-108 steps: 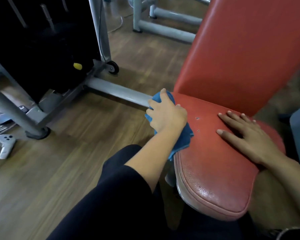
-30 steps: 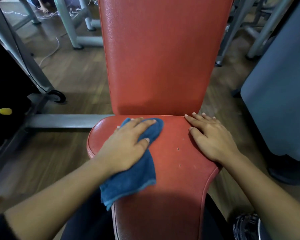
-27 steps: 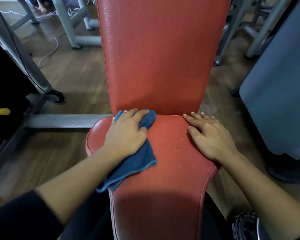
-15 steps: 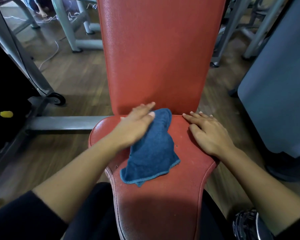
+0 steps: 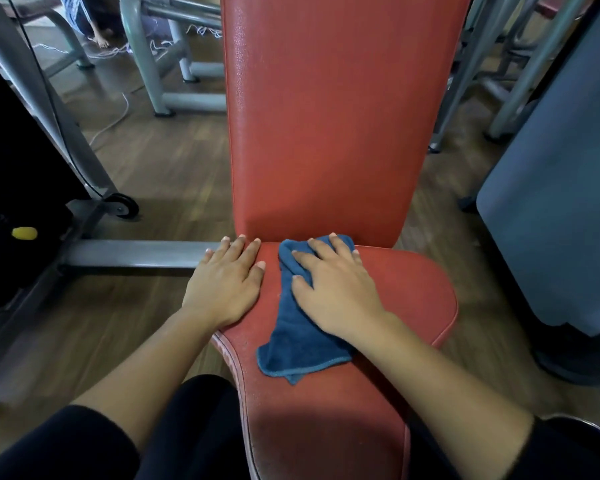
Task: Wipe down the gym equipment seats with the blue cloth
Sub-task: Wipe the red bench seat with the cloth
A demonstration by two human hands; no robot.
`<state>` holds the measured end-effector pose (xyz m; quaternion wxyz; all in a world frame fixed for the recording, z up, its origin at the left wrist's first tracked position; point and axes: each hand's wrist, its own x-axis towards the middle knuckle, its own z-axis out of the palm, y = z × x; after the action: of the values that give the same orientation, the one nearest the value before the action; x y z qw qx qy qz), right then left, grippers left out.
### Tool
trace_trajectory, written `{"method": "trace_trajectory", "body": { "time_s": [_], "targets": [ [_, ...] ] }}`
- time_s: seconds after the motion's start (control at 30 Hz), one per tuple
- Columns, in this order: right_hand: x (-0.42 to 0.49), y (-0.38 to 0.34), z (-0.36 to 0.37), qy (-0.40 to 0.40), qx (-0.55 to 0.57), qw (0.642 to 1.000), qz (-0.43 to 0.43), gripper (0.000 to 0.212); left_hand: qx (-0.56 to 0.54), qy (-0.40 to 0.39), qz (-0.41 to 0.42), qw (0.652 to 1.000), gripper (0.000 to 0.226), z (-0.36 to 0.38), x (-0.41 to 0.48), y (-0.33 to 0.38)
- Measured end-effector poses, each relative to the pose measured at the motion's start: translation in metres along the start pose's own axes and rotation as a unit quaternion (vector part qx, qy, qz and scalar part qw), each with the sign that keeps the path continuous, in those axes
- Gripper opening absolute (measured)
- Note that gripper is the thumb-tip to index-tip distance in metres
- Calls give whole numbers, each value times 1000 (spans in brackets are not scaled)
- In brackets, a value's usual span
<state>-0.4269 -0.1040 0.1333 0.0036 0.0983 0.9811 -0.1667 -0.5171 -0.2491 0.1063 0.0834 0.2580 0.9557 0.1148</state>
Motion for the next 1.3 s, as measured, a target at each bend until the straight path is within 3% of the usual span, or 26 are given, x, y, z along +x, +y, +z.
{"method": "trace_trajectory", "body": {
  "time_s": [0.2,0.37,0.5,0.73,0.9,1.0,1.1,1.3],
  "targets": [
    [-27,29,-9,2,-10,999,38,51,25,2,2,1000,64,3,3,-1],
    [13,13,3,4,-47,997,53,73,31,-4,1,1000,62,4,6,1],
    [2,23,-4,21,-7,1000,22,52,26,-3,2,1000,61,4,7,-2],
    [-22,82,-26,74,11,995,60,44,34,1,7,999,76,6,8,-3],
    [28,93,-16,50,-4,995,87,41,46,12,12,999,60,2,1,16],
    [31,99,-18,38,-4,994,101,46,-5,-22,25,999,64,3,-11,46],
    [25,112,-25,27,-3,993,117,45,47,-64,34,996,71,10,-17,64],
    [-2,135,-27,72,29,987,139,43,77,-73,23,994,71,10,-17,66]
  ]
}}
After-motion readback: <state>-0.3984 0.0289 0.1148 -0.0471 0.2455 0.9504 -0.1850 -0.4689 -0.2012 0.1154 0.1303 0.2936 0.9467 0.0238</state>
